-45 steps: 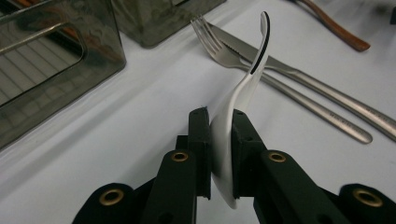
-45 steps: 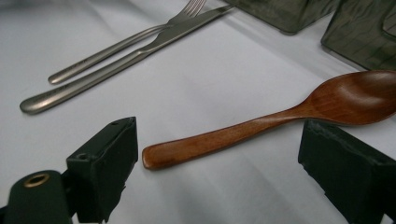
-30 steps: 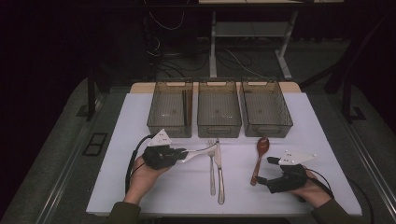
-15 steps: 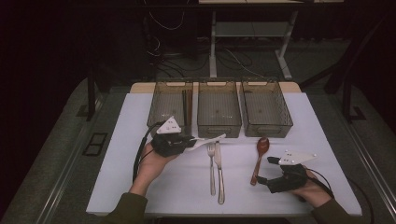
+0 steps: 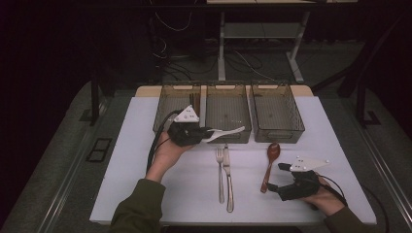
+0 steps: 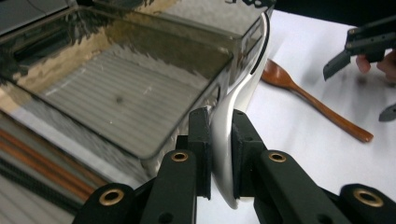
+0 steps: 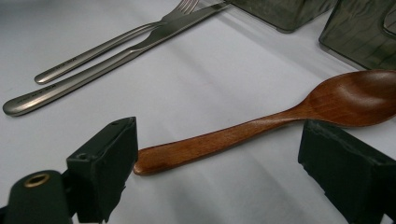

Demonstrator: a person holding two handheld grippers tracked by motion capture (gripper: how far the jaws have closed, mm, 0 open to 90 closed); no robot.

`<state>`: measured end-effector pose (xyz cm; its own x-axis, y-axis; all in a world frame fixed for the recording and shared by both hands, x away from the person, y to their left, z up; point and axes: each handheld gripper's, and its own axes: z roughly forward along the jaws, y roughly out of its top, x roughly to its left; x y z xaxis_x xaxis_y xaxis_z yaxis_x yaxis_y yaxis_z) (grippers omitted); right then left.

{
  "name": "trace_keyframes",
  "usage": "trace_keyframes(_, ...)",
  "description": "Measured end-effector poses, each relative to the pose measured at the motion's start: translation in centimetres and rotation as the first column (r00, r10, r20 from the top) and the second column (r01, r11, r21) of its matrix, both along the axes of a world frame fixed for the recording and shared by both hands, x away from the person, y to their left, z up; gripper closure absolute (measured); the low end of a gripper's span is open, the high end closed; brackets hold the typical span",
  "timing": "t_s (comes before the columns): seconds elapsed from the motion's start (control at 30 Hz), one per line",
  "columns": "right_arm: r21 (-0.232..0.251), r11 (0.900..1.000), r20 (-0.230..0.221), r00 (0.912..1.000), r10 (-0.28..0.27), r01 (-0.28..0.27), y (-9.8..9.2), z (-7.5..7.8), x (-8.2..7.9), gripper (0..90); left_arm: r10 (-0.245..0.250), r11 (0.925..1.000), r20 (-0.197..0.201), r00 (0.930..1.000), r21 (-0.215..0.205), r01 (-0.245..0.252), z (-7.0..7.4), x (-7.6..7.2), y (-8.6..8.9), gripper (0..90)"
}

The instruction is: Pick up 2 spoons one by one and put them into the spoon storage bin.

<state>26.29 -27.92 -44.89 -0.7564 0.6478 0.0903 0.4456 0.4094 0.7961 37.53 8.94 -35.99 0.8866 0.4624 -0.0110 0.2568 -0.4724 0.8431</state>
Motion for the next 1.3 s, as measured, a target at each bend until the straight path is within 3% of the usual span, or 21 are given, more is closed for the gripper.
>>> trace_keyframes(0.17, 0.0, 1.0, -0.003, 1.0, -0.001, 0.001, 0.0, 0.0, 0.0, 11.9, -0.014, 0.9997, 0.016, 0.9998, 0.021, 0.014, 0.6, 1.4, -0.9, 79.9)
trace_keyframes(0.37, 0.001, 1.0, -0.003, 1.0, -0.002, 0.002, -0.1, 0.0, 0.0, 11.9, -0.004, 1.0, 0.029, 0.9996, 0.005, 0.004, 1.0, 3.2, -1.7, 79.8)
trace_keyframes(0.67, 0.001, 1.0, -0.003, 1.0, -0.002, 0.002, 0.0, 0.0, 0.0, 11.9, 0.0, 0.998, 0.017, 0.9999, 0.063, -0.001, 0.4, 5.7, -2.9, 79.8)
trace_keyframes(0.83, 0.0, 1.0, -0.002, 1.0, -0.001, 0.001, -0.1, 0.0, 0.0, 11.9, 0.007, 0.9951, -0.001, 1.0, 0.099, -0.007, -0.5, 6.3, -3.6, 79.8)
trace_keyframes(0.93, 0.001, 1.0, -0.003, 1.0, 0.0, 0.0, -0.1, 0.0, 0.0, 11.9, 0.005, 0.9883, -0.012, 0.9999, 0.152, -0.003, -1.2, 6.6, -3.9, 79.8)
trace_keyframes(1.03, 0.001, 1.0, -0.004, 1.0, 0.0, 0.0, -0.1, 0.0, 0.0, 11.9, 0.014, 0.9847, -0.026, 0.9996, 0.174, -0.009, -1.8, 6.8, -4.2, 79.7)
trace_keyframes(1.3, -0.001, 1.0, -0.001, 1.0, 0.001, -0.001, -0.1, 0.0, 0.0, 11.9, 0.026, 0.9823, -0.058, 0.998, 0.187, -0.015, -2.6, 7.0, -4.6, 78.5)
